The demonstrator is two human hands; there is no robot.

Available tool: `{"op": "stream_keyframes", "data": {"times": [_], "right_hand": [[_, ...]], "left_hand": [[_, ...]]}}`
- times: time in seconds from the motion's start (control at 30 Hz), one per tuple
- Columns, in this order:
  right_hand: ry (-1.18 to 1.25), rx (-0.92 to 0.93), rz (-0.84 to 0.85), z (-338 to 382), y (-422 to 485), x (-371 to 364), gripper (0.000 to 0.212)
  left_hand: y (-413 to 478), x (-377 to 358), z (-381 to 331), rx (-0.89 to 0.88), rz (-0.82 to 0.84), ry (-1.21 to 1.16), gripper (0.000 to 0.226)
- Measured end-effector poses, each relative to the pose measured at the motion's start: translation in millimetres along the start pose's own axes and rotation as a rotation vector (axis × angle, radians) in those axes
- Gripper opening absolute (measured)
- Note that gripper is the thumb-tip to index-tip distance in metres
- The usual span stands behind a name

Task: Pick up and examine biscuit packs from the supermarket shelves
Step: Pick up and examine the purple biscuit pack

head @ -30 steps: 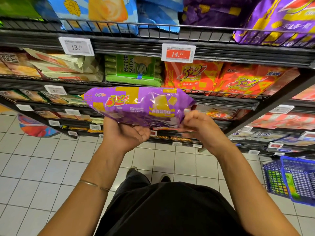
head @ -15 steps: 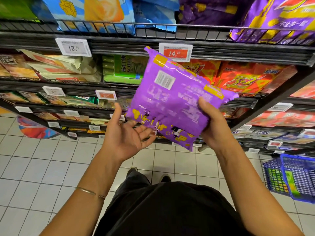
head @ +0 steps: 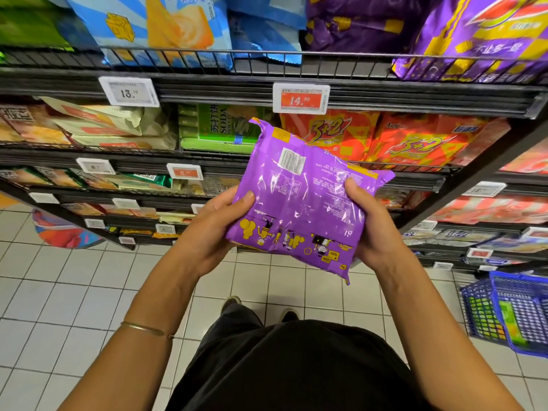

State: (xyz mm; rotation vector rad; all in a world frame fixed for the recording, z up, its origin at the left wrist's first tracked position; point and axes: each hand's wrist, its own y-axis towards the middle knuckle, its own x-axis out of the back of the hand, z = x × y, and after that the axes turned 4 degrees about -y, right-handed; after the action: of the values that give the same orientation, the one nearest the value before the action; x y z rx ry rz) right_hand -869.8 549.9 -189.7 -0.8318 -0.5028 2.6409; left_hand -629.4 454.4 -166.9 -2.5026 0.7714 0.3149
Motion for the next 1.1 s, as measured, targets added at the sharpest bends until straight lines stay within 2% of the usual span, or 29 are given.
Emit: {"op": "stream_keyframes", "data": {"times": [0.3, 0.4, 0.5, 0.53, 0.6, 0.63, 0.67, 0.73, 0.8, 0.87, 0.93, 1.0, 1.07, 1.1], "right_hand": [[0.057, 0.061, -0.014, -4.6, -1.2, 3.6, 0.021], [0.046, 0.223, 0.013, 1.9, -2.8, -1.3, 0.029], [-0.147, 0.481, 0.022, 14.9, -7.8, -8.7, 0.044], [-0.243, 0.546, 0.037, 18.2, -10.7, -11.2, 0.043], [-0.439, 0.609, 0.07, 23.5, -20.1, -16.6, 0.042], [-0.527, 0.615, 0.084, 26.8, -25.2, -19.5, 0.044], [-0.602, 0.62, 0.108, 30.4, -29.3, -23.1, 0.046], [-0.761, 0.667, 0.179, 37.3, -34.7, -31.2, 0.05], [-0.958, 0.752, 0.261, 41.5, -35.0, -35.4, 0.055], [-1.05, 0.746, 0.284, 45.2, -33.3, -35.3, 0.055], [-1.025, 0.639, 0.263, 44.2, -32.4, -30.9, 0.061], [-0.926, 0.54, 0.163, 39.9, -29.7, -29.7, 0.071], [-0.746, 0.472, 0.01, 34.5, -22.1, -26.4, 0.078], [-0.589, 0.397, -0.027, 32.8, -17.4, -23.7, 0.073]], "left_hand": [[-2.0, -0.9, 1.8, -0.036, 0.081, -0.022, 0.047], [2.3, 5.8, 6.6, 0.038, -0.003, -0.018, 0.042], [10.0, 14.0, 10.3, 0.212, -0.153, -0.122, 0.032], [12.3, 16.7, 10.1, 0.285, -0.166, -0.184, 0.042], [15.2, 22.5, 10.5, 0.385, -0.037, -0.342, 0.078], [15.3, 25.1, 10.7, 0.399, 0.056, -0.419, 0.089], [14.7, 26.1, 10.4, 0.382, 0.116, -0.477, 0.089], [15.0, 25.3, 12.2, 0.304, 0.076, -0.558, 0.071], [16.4, 23.4, 18.5, 0.222, -0.046, -0.646, 0.054], [17.9, 22.4, 21.1, 0.174, -0.144, -0.747, 0.041], [16.6, 19.4, 18.6, 0.118, -0.147, -0.683, 0.034], [13.8, 15.7, 10.9, 0.012, -0.102, -0.617, 0.021], [12.0, 13.3, 1.7, -0.116, -0.053, -0.612, 0.019], [10.4, 11.5, -2.8, -0.153, -0.034, -0.61, 0.012]]}}
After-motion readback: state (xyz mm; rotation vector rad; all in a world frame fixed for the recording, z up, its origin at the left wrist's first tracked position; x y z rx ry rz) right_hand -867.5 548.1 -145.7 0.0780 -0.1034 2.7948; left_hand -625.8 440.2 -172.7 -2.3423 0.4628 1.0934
